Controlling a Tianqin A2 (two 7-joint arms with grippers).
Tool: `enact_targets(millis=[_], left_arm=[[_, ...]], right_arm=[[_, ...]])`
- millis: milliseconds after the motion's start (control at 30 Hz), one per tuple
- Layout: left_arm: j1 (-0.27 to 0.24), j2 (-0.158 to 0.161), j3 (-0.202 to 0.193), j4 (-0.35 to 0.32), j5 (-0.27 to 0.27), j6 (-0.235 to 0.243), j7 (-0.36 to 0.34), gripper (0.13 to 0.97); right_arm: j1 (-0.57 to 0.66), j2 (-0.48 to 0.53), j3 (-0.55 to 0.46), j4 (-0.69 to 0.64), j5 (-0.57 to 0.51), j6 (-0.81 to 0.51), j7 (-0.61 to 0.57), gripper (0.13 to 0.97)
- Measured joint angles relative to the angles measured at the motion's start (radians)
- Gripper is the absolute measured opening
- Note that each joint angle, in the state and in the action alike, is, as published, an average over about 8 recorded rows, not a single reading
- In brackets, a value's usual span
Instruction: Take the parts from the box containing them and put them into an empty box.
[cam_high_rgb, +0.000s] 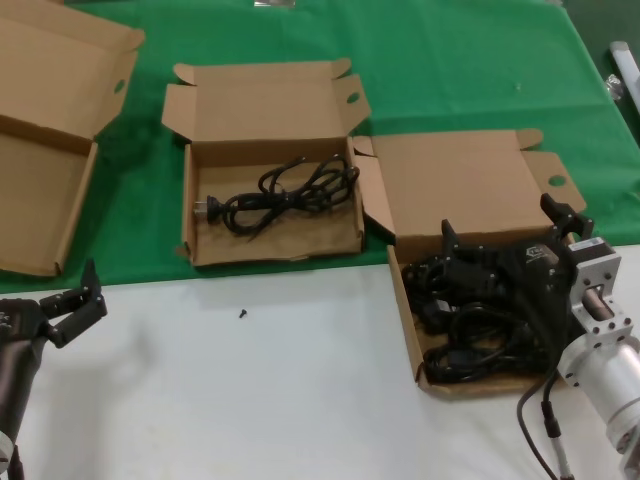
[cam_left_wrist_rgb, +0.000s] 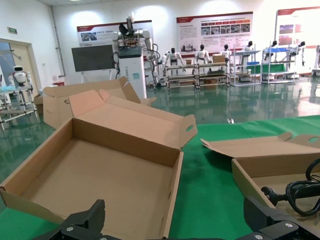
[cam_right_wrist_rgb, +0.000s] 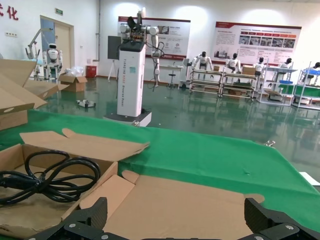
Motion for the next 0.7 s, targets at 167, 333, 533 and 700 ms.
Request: enact_targets(millis=[167,333,533,700], left_arm=[[0.0,0.0,0.0,0.0,0.0,0.0,0.0,0.966],[0.0,0.0,0.0,0.0,0.0,0.0,0.0,0.966],[0.0,0.0,0.0,0.0,0.0,0.0,0.0,0.966],[0.0,0.0,0.0,0.0,0.0,0.0,0.0,0.966]], right_arm=[[0.0,0.0,0.0,0.0,0.0,0.0,0.0,0.966],[0.0,0.0,0.0,0.0,0.0,0.0,0.0,0.966],[0.0,0.0,0.0,0.0,0.0,0.0,0.0,0.966],[0.0,0.0,0.0,0.0,0.0,0.0,0.0,0.966]])
